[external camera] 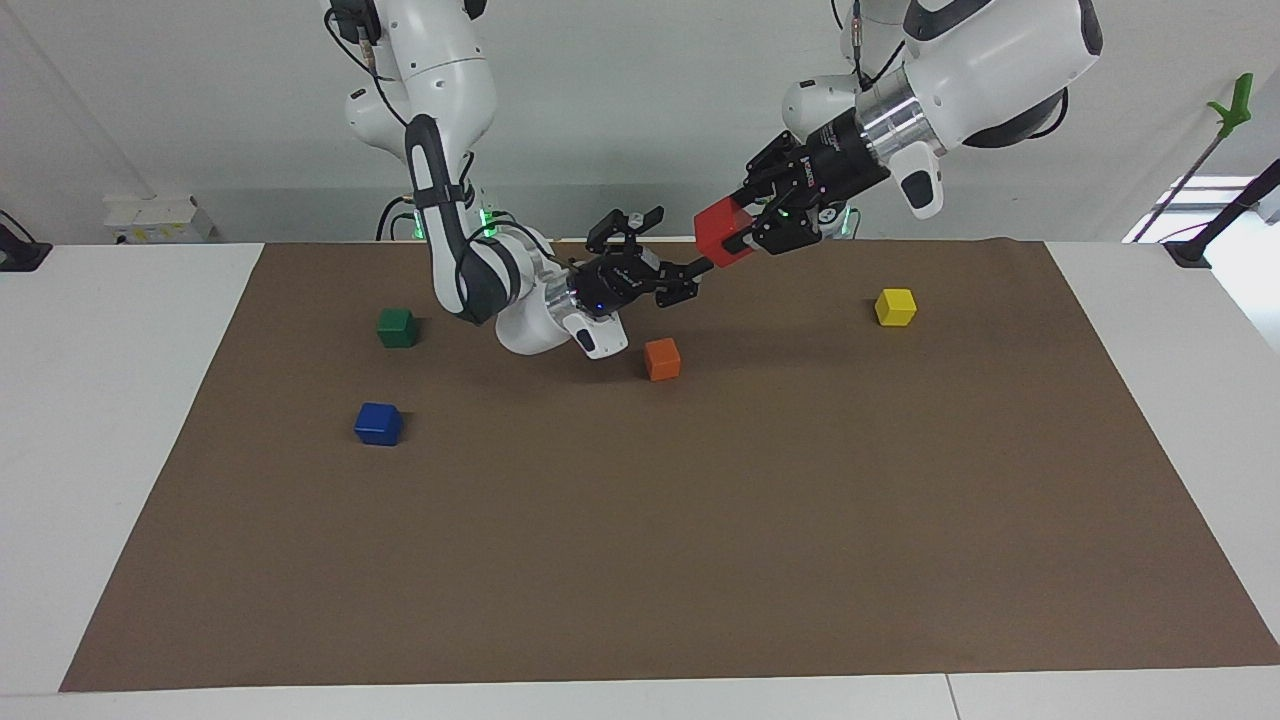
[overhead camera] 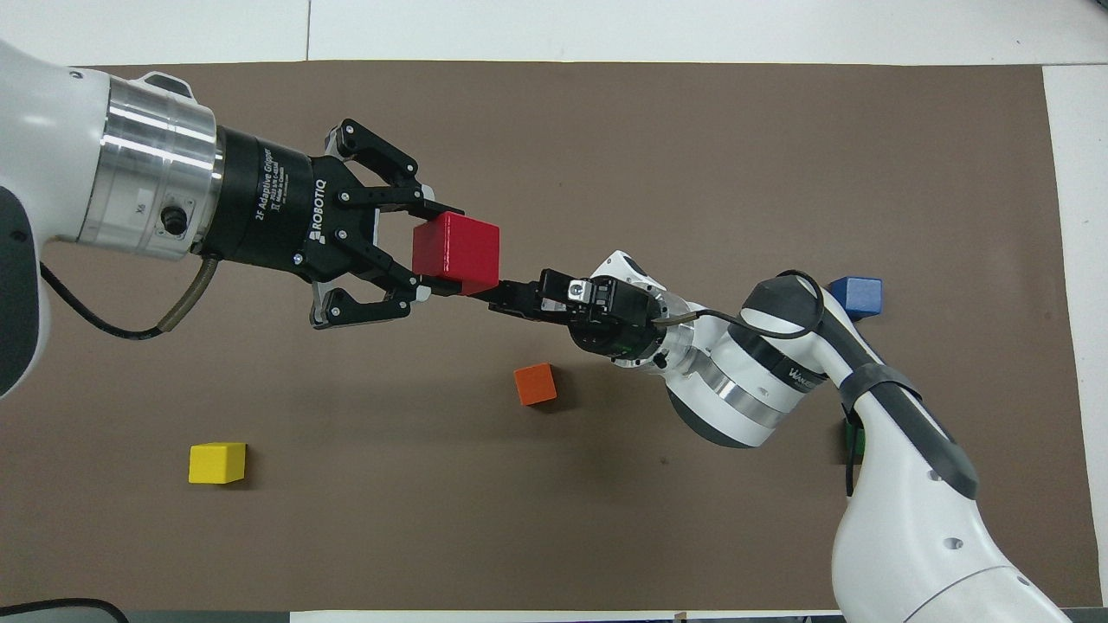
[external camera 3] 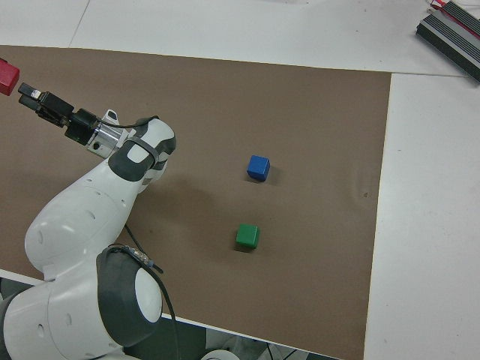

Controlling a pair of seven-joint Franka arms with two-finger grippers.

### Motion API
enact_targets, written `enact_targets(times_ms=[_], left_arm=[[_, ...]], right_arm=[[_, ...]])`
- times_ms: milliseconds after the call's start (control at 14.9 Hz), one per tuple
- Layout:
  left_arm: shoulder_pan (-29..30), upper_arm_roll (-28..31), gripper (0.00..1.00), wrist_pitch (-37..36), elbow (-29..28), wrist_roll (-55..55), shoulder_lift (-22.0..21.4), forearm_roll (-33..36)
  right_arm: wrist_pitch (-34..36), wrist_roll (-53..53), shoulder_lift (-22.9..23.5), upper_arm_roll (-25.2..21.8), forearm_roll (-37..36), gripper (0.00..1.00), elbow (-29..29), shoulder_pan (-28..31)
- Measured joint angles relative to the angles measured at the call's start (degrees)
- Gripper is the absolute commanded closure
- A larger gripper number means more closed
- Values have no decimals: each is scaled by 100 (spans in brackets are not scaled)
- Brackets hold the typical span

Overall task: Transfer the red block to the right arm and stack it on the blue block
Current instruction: 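Carry the red block toward the right gripper and grasp it there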

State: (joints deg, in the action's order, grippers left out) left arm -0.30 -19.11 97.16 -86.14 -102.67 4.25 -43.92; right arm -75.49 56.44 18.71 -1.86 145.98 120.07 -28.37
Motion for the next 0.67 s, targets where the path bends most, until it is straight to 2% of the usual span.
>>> enact_targets(times_ms=[335, 401, 535, 602, 669], left_arm=[[-97, -3, 100, 94, -116, 1, -10, 1], [-99, -5, 100, 97, -119, 1, -14, 2], [-99, -5, 100, 97, -121, 1, -22, 2], [-99, -5, 100, 97, -122, 1, -26, 3], [-99, -5, 100, 97, -122, 1, -29, 3]], right_arm=[[-153, 0, 70, 59, 2, 0, -242, 1], [-153, 0, 83, 59, 2, 3, -245, 3], [-154, 0, 95, 59, 3, 17, -249, 4], [-154, 0, 96, 59, 3, 29, -253, 4], [-154, 0, 97, 59, 3, 46, -258, 4]])
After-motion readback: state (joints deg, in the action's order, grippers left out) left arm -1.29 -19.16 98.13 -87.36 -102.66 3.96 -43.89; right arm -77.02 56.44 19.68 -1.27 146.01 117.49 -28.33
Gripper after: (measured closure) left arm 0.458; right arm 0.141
